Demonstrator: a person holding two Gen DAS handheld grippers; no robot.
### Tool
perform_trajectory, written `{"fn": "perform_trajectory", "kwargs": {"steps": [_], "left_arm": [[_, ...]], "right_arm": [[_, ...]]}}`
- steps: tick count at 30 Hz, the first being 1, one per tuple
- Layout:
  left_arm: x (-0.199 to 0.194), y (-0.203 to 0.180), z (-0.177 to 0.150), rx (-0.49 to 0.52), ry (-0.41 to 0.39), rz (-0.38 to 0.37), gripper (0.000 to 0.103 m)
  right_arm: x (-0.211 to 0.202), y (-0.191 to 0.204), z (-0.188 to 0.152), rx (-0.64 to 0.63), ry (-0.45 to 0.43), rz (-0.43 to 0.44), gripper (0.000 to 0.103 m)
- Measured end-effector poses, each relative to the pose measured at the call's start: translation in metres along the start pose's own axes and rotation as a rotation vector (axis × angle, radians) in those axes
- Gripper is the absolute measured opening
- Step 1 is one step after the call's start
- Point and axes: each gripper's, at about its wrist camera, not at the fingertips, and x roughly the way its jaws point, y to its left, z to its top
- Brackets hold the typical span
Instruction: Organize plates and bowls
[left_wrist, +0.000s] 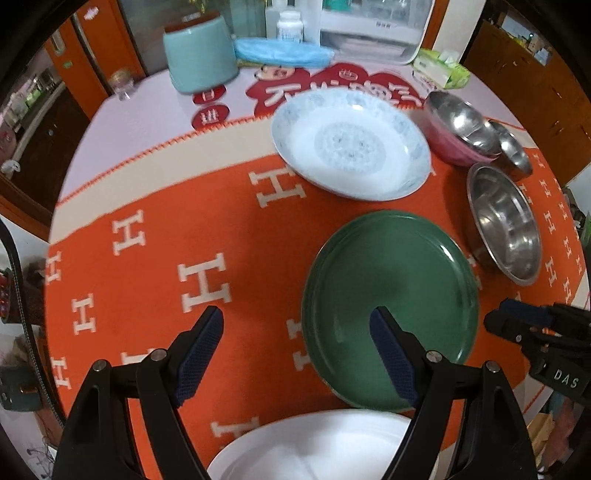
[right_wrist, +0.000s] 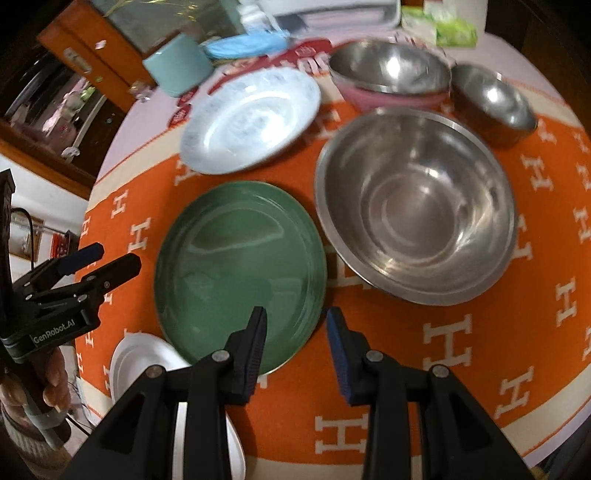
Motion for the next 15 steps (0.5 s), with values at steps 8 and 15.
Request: {"fn": "perform_trajectory", "kwargs": {"steps": [8,15], "left_arm": [[0.035,0.009,0.005,-0.046,0.087,-0.081,0.077],[0.047,0.01,0.004,-0.038,0.125,-0.131,0.06]], "right_arm": [[0.024,-0.012,0.009,0.077,0.05,0.036,0.034],[0.035,-0.014,0.011,0.08,0.071,0.042,0.022]]}}
